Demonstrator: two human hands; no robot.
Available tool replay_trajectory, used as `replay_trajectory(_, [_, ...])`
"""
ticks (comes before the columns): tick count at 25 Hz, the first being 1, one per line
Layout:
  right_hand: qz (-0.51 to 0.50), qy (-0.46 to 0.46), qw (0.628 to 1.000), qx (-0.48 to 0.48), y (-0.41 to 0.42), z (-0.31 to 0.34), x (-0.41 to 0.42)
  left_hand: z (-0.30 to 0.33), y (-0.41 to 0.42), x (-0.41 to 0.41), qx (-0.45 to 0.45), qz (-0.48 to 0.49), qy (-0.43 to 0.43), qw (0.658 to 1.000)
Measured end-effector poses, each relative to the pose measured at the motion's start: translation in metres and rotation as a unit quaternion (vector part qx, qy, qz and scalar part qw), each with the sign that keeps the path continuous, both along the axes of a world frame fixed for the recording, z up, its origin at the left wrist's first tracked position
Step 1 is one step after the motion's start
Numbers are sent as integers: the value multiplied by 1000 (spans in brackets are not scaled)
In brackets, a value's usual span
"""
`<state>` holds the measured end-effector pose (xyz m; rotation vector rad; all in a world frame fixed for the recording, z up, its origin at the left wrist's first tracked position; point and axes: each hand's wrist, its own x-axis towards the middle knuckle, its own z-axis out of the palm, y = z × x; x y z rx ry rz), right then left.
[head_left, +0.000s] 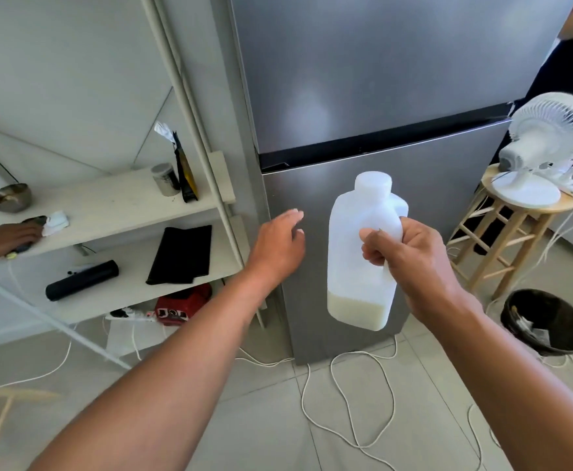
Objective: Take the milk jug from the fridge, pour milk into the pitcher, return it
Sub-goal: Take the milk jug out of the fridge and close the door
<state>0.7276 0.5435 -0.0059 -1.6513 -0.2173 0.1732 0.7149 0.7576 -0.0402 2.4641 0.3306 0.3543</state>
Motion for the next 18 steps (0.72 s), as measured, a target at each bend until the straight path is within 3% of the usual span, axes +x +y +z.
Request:
replay_trajectory(3, [0,2,1000,28,-8,-5,-1,-48,-39,-20,-224,32,67,972])
replay_trajectory(6, [3,22,999,46,-20,-8,0,-68,-78,-34,-483,108,138,858])
replay_trajectory(8, [8,26,999,43,-26,-9,-2,-68,-93,-42,-584,143,148,785])
replay_trajectory(10, [10,27,999,38,-30,-8,-4,-69,-102,-43,-641,152,132,741])
replay_trajectory(12, [-3,25,999,25,-37,-10,-5,-71,-112,-42,-665,164,127,717])
replay_trajectory(18, [-32,6,999,-44,-62,-7,-10,-68,-141,-29,-668,144,152,714])
